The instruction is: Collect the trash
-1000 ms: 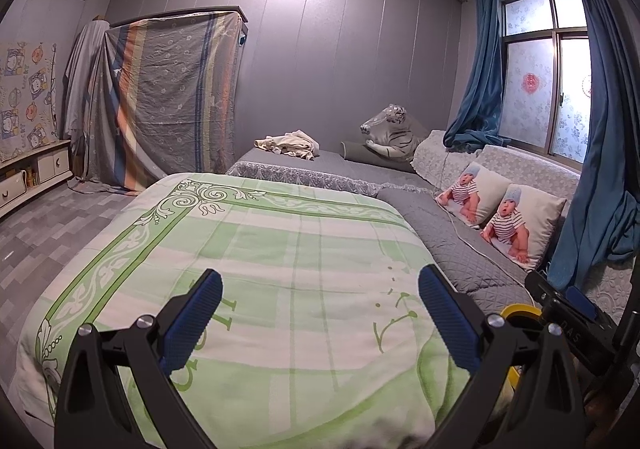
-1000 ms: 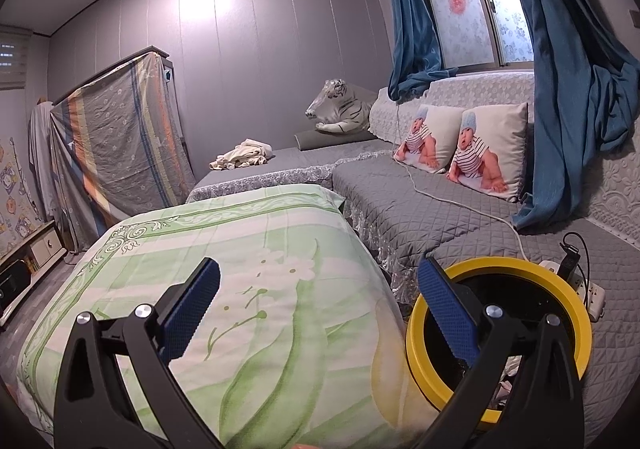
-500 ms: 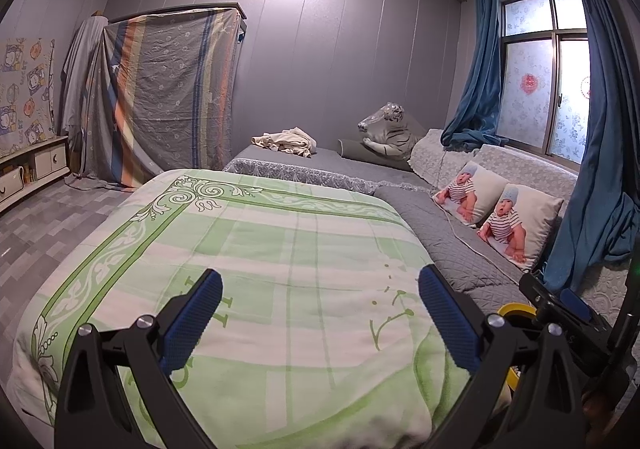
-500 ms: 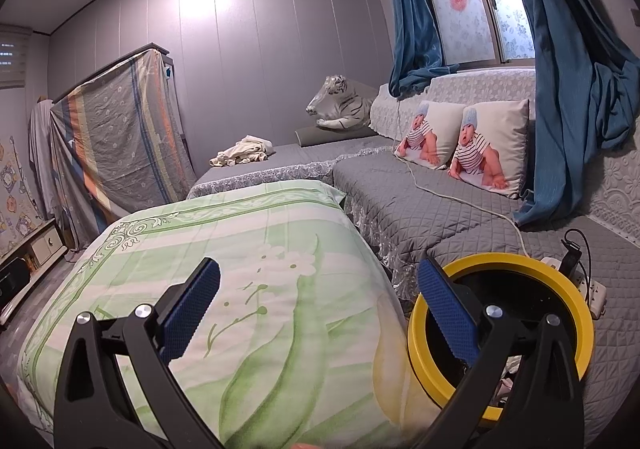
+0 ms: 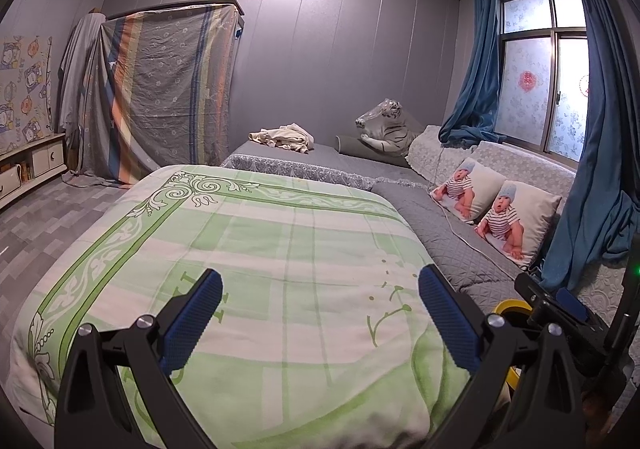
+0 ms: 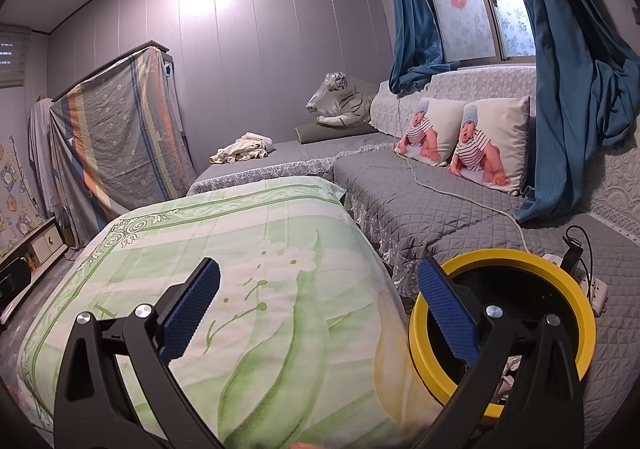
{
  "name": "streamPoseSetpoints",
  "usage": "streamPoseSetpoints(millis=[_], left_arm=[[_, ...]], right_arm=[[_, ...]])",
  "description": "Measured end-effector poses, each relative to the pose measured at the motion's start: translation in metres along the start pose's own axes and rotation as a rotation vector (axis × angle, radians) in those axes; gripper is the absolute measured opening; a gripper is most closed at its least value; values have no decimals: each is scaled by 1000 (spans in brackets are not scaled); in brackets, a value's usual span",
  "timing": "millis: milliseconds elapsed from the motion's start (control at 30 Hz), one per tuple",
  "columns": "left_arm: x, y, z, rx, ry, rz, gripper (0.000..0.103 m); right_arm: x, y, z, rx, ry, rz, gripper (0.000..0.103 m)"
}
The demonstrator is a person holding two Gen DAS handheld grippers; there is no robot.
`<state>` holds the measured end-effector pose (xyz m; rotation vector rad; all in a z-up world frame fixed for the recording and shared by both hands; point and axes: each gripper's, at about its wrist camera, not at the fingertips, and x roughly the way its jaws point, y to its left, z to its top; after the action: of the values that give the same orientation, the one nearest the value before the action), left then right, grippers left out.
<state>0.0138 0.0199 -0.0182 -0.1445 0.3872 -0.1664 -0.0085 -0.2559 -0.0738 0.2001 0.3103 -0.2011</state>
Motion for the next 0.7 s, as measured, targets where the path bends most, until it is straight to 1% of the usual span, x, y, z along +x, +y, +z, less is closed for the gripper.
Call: streamPoseSetpoints(millis=[700], left_arm=[[4,-1,-2,-4,15,-11,95]], right_arm=[[4,-1,-3,1,17,2,95]])
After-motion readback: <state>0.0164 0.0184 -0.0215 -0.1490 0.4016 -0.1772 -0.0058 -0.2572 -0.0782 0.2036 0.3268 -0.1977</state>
